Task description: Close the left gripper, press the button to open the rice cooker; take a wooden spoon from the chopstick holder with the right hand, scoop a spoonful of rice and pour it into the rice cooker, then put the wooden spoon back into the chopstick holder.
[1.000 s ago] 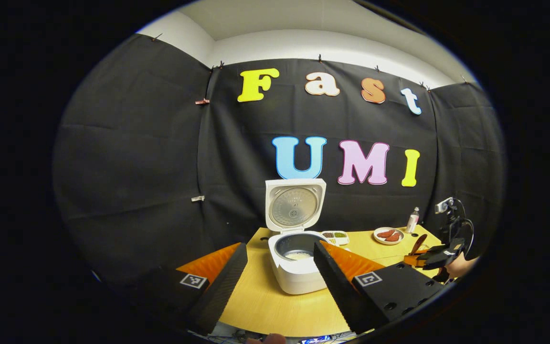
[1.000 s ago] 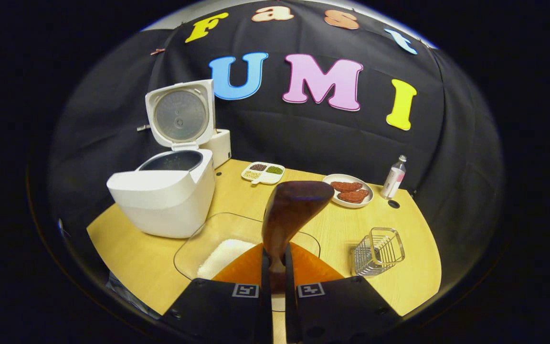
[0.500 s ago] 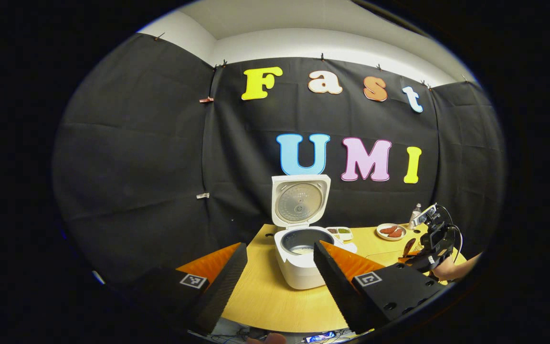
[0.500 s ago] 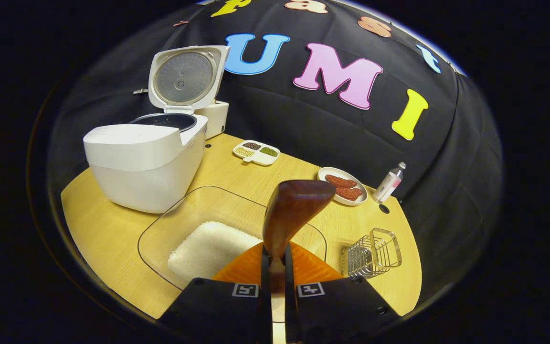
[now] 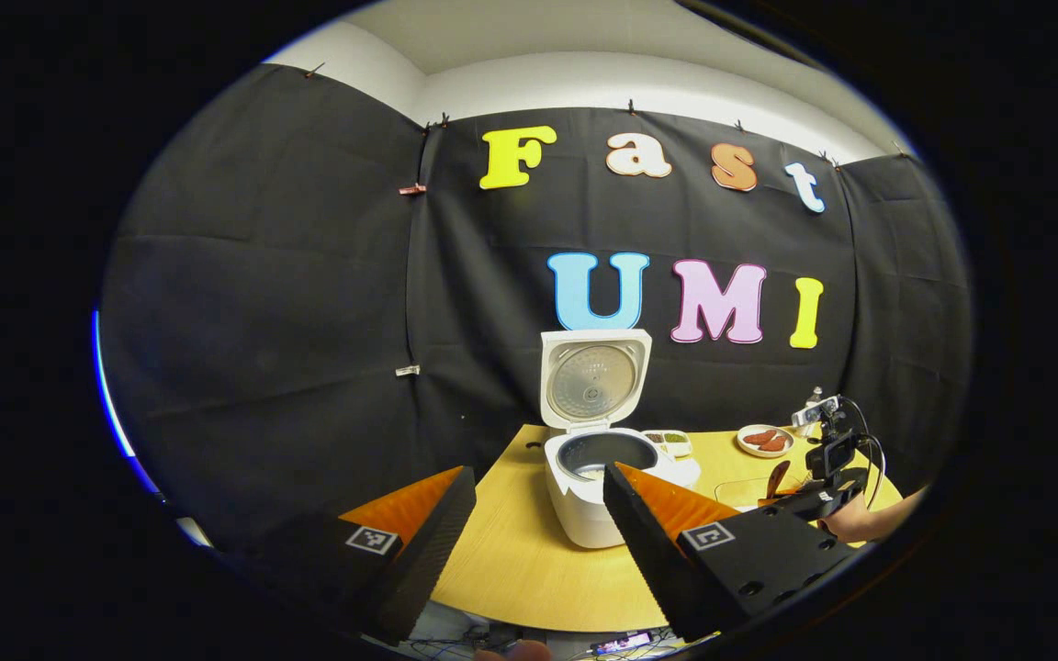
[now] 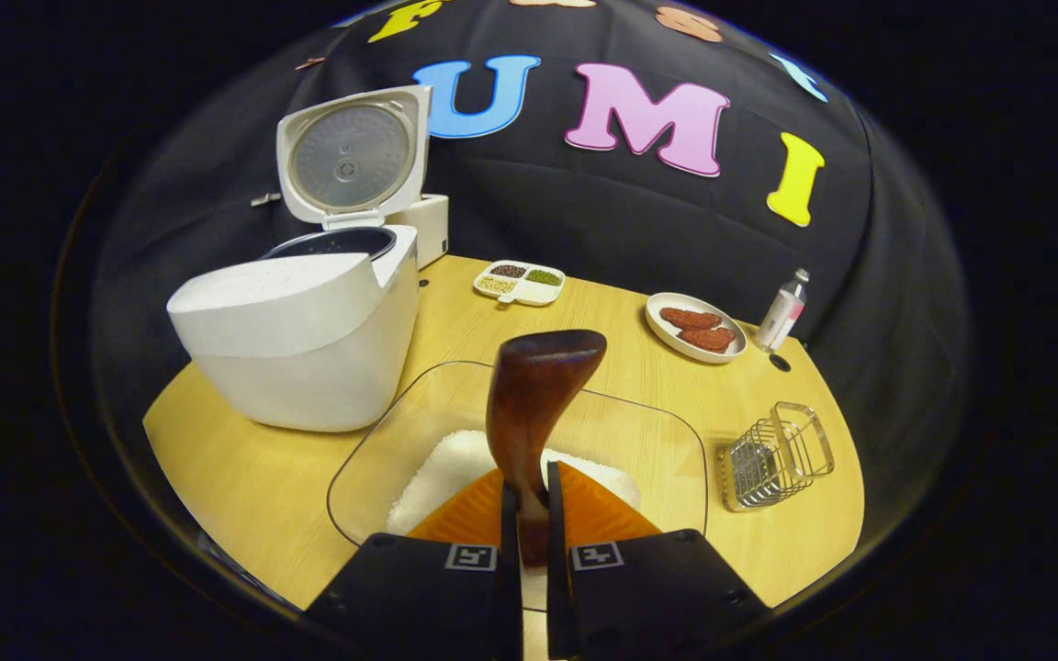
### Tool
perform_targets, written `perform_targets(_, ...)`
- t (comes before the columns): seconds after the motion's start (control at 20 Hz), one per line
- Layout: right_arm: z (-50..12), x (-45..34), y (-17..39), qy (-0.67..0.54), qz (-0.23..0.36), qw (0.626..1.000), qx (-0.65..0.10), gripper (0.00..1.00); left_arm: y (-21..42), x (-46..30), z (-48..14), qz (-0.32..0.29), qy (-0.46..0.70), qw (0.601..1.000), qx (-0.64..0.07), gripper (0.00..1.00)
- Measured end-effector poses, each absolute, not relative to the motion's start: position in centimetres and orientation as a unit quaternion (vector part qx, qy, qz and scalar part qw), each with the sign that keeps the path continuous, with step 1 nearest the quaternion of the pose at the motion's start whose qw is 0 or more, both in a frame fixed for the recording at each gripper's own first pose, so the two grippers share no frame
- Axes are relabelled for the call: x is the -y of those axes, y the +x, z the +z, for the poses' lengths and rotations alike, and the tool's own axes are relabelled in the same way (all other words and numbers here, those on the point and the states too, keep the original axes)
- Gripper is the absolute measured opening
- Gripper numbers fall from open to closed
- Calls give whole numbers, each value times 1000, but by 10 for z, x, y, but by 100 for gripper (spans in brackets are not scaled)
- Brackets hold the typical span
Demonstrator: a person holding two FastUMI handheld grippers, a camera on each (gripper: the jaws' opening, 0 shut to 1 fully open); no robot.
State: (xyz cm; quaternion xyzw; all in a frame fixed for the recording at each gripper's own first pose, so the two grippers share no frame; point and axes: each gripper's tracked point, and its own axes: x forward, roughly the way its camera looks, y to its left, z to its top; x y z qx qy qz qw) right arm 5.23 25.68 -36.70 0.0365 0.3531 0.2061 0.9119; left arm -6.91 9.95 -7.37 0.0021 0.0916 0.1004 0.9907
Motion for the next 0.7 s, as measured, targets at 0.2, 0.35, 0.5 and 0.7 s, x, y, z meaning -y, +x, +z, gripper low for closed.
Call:
perform_targets(0.2,-365,-245,53,147,179,898,-375,15,-70,-99,-74,100,-2,991,-90,96)
perform_targets(0.35,-364,-235,53,234,162,878,-385,15,-69,-98,-72,99,2,991,-86,96)
perform_targets(0.5,-367,-224,52,291,144,864,-385,14,-69,-98,-72,97,4,992,-85,96)
perform_targets(0.7,-366,-217,50,322,140,855,-382,15,-68,-98,-71,97,4,992,-85,96)
